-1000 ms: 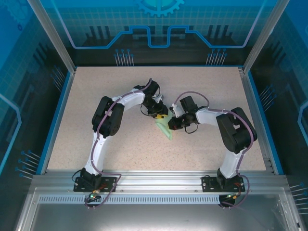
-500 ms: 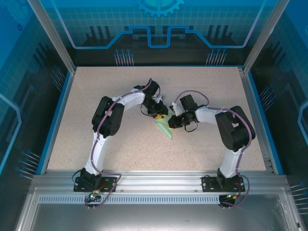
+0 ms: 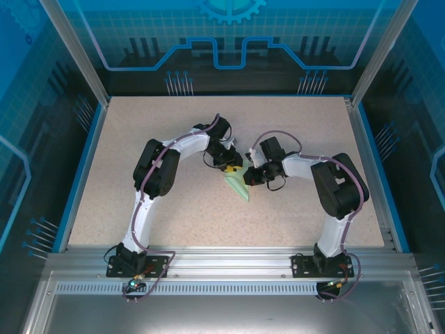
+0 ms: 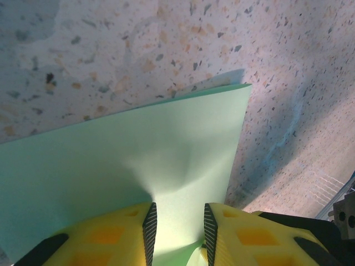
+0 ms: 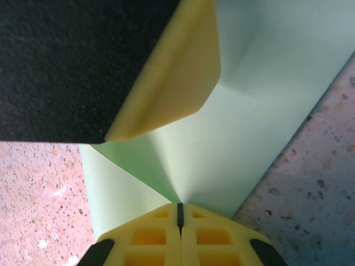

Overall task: Fold a paper plane with a square sheet of paper (fold left side to right side)
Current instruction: Third fold the triangle at the center of the table.

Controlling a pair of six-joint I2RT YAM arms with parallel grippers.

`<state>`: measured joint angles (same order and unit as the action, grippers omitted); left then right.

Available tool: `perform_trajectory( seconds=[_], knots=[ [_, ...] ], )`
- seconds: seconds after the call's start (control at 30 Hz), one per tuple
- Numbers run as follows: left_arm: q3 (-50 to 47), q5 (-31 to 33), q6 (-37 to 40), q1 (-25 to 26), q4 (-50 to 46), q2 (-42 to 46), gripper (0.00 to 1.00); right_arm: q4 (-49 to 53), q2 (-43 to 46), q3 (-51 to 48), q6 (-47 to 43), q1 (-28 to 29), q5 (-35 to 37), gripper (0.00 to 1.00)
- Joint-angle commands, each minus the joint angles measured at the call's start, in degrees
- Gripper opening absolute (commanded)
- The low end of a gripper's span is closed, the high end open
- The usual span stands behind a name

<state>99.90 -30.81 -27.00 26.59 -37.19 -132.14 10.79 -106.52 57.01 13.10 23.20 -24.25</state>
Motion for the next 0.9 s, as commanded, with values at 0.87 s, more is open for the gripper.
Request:
perform_trajectory(
  seconds=[0.87],
  knots=[
    [-0.5, 0.2, -0.1, 0.2, -0.4, -1.1, 0.33, 1.8, -0.1, 1.0, 0.2, -1.2, -0.3, 0.0]
  ],
)
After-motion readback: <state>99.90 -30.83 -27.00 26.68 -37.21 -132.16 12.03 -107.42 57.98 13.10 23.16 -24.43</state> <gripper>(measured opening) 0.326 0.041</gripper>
